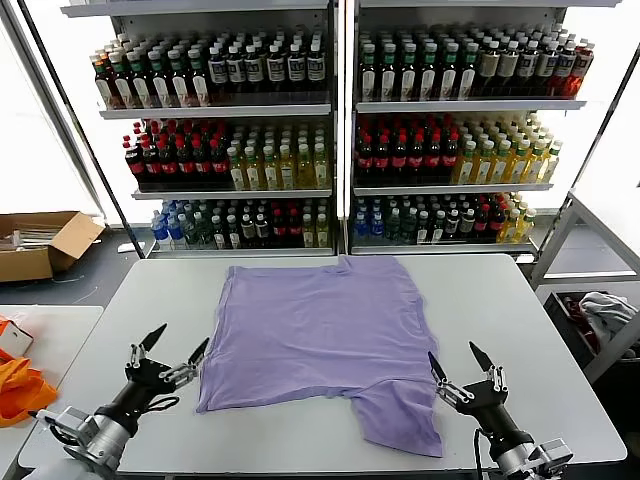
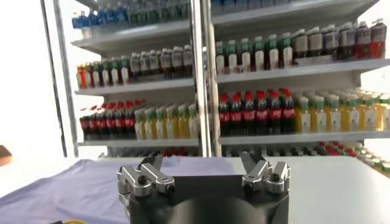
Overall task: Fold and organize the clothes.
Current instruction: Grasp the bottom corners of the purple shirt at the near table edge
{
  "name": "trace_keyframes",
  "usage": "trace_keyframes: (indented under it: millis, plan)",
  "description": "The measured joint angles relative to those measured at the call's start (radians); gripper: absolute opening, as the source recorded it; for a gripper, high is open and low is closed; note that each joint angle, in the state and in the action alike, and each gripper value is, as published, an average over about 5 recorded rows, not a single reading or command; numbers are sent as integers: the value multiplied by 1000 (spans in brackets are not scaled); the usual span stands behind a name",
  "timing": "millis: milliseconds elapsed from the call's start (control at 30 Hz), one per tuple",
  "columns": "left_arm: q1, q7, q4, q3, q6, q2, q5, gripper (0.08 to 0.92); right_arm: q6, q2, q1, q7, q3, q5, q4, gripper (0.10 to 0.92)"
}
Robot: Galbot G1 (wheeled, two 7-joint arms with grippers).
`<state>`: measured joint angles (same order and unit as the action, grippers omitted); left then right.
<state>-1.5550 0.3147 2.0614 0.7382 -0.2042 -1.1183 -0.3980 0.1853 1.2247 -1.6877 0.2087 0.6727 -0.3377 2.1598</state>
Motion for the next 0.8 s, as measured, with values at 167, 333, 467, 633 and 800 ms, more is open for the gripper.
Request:
trace_keyframes:
  millis: [167,333,467,633,800]
  plan:
    - [-12,-37,1,-46,-75,49,-14,823,83,-33,-44,-49,-23,10,43,823]
    - [-35,-83,6,-82,-169,104,-45,822,158,-52,-81,-98,-58,23,70,823]
    - [-47,-112,7,-92,-232,126,-71,823,194,-55,-95,-127,-88,26,78,823]
    - [-46,-134,8,-99,-282,133,-100,822,227,-48,-96,-161,-130,26,76,823]
    - [-37,-148,-3,-109,-310,127,-119,823,255,-44,-96,-187,-166,26,62,807]
